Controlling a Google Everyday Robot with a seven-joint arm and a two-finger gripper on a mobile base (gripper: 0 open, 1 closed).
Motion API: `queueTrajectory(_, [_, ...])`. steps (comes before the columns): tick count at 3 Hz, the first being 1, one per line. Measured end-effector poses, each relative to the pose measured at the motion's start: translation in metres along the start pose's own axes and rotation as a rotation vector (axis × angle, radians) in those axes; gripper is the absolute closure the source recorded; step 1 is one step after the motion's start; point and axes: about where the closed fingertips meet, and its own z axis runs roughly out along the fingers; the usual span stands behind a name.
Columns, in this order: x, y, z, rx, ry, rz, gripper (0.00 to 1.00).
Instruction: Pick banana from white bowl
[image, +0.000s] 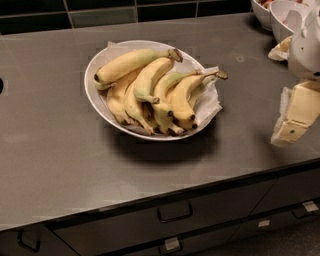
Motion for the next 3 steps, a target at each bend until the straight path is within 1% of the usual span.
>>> queueTrajectory(1, [0.000, 0.000, 0.000, 0.000, 0.000, 0.000, 0.00])
queueTrajectory(2, [-0.019, -0.006, -0.003, 0.023, -0.002, -0.034, 0.00])
queueTrajectory(3, [-0.061, -0.015, -0.011, 0.031, -0.020, -0.145, 0.00])
